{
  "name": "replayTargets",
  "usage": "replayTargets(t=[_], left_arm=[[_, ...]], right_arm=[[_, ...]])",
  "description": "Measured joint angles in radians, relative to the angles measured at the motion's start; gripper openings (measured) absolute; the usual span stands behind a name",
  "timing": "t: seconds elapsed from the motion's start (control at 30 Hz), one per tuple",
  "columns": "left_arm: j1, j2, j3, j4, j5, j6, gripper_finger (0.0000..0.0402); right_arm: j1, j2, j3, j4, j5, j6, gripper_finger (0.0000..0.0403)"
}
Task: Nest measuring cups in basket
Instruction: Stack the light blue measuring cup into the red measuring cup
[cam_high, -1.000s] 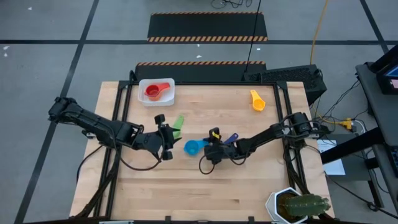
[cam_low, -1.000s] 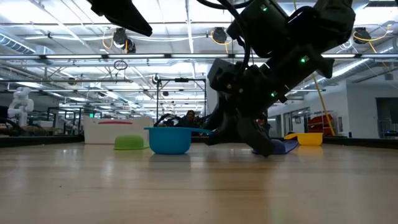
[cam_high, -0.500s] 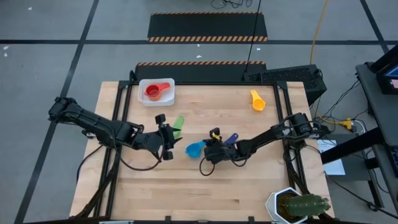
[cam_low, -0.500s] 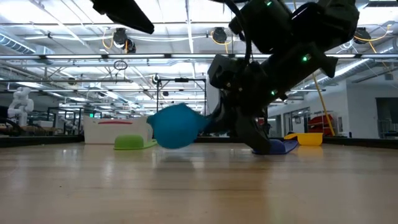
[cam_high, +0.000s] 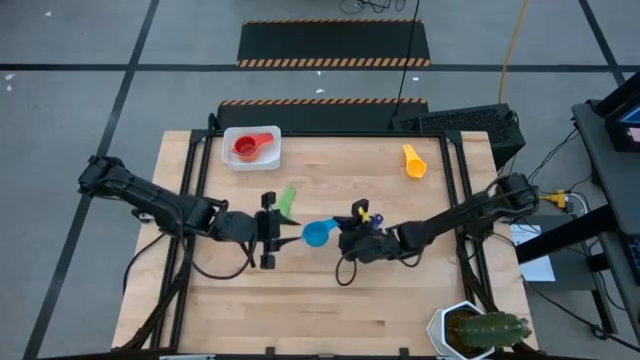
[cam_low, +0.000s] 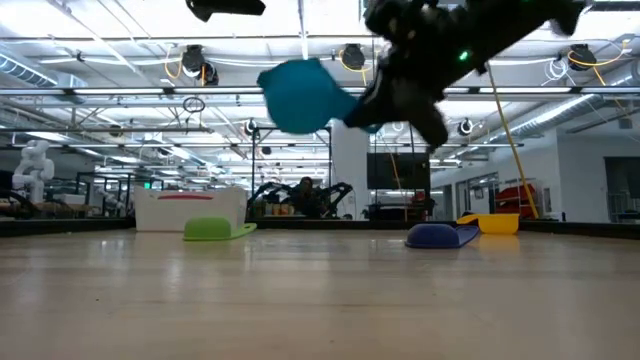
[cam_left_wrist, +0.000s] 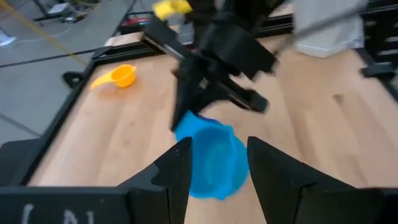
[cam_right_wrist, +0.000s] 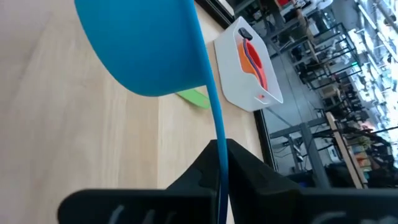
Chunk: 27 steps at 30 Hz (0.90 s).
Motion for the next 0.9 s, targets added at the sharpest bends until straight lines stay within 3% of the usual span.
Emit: replayTargets(t=[0.2,0.37,0.6,0.9], left_arm=[[-0.03,0.089,-0.002,0.141,0.046,0.013,0.0163],[0.0,0.138,-0.001,0.213,0.126,0.029,0.0202],[0.045,0.184,0.0,0.202,0.269,-0.032,0.0252],[0.115,0.246,0.0,0.211,0.34,-0.03,0.0257]], right_arm=[[0.043,-0.072,0.0,-0.129,-0.004,0.025,0.0004],[0.053,-0.077,0.0,-0.153,-0.071,0.017,0.0004],[0.049,-0.077,0.0,-0.153,-0.108,0.018,0.0004],[0.022,-0.077,0.0,-0.162,-0.109,0.064,0.0004]])
